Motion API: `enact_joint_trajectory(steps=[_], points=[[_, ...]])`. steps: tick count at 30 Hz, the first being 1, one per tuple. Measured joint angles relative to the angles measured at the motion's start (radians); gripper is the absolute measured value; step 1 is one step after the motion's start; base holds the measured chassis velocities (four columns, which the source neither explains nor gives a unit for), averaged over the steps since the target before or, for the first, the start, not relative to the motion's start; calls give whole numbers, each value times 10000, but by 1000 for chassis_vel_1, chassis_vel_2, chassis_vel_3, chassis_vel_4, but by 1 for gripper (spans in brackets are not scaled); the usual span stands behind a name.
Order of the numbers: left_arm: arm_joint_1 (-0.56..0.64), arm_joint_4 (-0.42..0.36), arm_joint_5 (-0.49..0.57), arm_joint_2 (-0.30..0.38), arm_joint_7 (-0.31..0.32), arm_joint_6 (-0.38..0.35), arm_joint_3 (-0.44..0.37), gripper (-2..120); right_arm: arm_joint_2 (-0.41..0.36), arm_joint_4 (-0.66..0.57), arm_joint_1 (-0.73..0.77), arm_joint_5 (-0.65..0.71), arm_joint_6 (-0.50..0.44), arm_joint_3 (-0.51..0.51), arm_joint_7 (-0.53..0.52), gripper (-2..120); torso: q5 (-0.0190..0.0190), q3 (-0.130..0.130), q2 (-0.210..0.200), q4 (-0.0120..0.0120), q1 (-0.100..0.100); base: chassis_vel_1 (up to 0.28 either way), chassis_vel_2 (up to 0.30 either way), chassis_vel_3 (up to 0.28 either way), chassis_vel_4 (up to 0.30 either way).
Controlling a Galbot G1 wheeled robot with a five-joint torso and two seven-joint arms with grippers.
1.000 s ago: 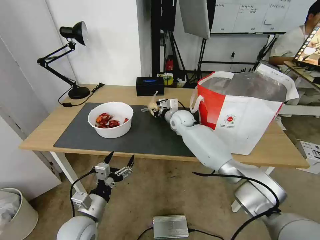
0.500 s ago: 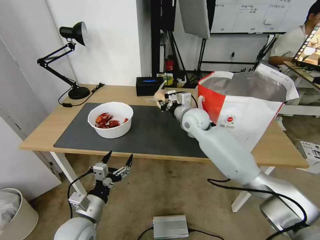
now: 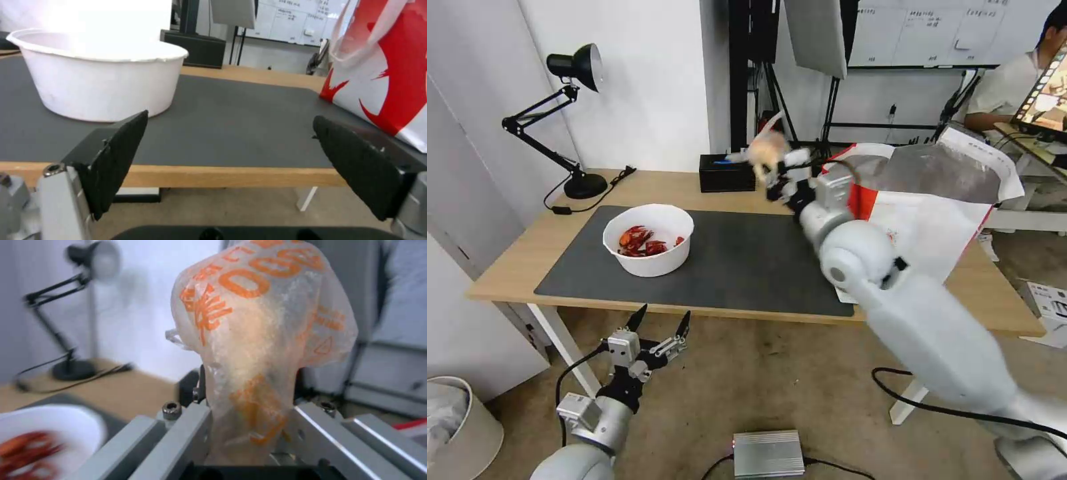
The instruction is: Pick up the trash from the table and place it into the takeout bag.
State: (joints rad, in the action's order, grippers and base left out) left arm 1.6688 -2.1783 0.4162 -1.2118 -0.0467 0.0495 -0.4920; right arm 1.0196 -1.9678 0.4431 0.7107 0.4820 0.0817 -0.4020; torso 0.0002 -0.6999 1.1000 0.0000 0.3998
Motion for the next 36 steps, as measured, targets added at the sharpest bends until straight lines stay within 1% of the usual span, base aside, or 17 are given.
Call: enact_joint_trajectory(steps=[1, 2, 4, 7, 9, 10, 11, 12, 14, 15, 17, 18, 21, 22, 25, 32, 36], points=[[12, -7, -24, -18, 1, 2, 9, 100, -326, -266, 98, -150, -11, -332, -27, 3, 0, 0, 0, 0, 0, 0, 0, 0, 0], [12, -7, -24, -18, 1, 2, 9, 100, -326, -266, 98, -150, -11, -332, -27, 3, 0, 0, 0, 0, 0, 0, 0, 0, 0], [0, -12, -60, -32, -1, 5, 73, 100, -945, -630, 305, -416, -127, -964, -36, 3, 0, 0, 0, 0, 0, 0, 0, 0, 0], [-57, -12, -81, -36, 0, 6, 157, 100, -1425, -759, 481, -508, -244, -1407, -40, 3, -1, 0, 0, -1, 0, 0, 0, 0, 0], [-127, 18, -110, -37, -2, 6, 246, 100, -1821, -831, 605, -70, -159, -1814, -236, 3, 1, -1, 0, -1, 2, 0, 0, 0, 0], [-127, 18, -110, -37, -2, 6, 246, 100, -1821, -831, 605, -70, -159, -1814, -236, 3, 1, -1, 0, -1, 2, 0, 0, 0, 0], [-152, 34, -124, -35, -2, 6, 288, 100, -1977, -870, 630, 307, 0, -1964, -412, 3, 1, 0, 0, -1, 2, 0, 0, 0, 0], [-183, 47, -135, -30, -2, 6, 344, 100, -2251, -971, 639, 1247, 459, -2221, -863, 3, 0, 0, 0, -1, 2, 0, 0, 0, 0], [-194, 54, -137, -30, -2, 6, 357, 100, -2333, -996, 630, 1605, 612, -2294, -1014, 3, 0, 0, 0, -1, 2, 0, 0, 0, 0], [-224, 85, -140, -18, -3, 5, 386, 100, -2602, -1033, 538, 2792, 1084, -2469, -1562, 3, 1, 0, 0, -2, 1, 0, 0, 0, 0], [-224, 85, -140, -18, -3, 5, 386, 100, -2602, -1033, 538, 2792, 1084, -2469, -1562, 3, 1, 0, 0, -2, 1, 0, 0, 0, 0], [-242, 107, -141, 12, -3, 3, 407, 100, -2877, -988, 319, 4237, 1605, -2663, -2354, 3, -2, 0, 0, -1, 2, 0, 0, 0, 0], [-247, 108, -137, 84, -22, -5, 417, 100, -3183, -582, -39, 6057, 2144, -2801, -3390, 3, -2, -1, 0, 0, 2, 0, 0, 0, 0], [-247, 108, -137, 84, -22, -5, 417, 100, -3183, -582, -39, 6057, 2144, -2801, -3390, 3, -2, -1, 0, 0, 2, 0, 0, 0, 0], [-272, 108, -107, 118, -26, -5, 417, 100, -3300, -53, -325, 7150, 2402, -2797, -3941, 3, -1, -2, -1, 0, 2, 0, 0, 0, 0], [-289, 108, -80, 147, -31, -5, 415, 100, -3253, 579, -495, 7927, 2437, -2582, -4528, 3, -1, -2, -1, 1, 2, 0, 0, 0, 0], [-317, 114, -73, 157, -31, -6, 430, 100, -3196, 594, -387, 8226, 2437, -2541, -4804, 3, -1, -2, -1, 1, 2, 0, 0, 0, 0]])
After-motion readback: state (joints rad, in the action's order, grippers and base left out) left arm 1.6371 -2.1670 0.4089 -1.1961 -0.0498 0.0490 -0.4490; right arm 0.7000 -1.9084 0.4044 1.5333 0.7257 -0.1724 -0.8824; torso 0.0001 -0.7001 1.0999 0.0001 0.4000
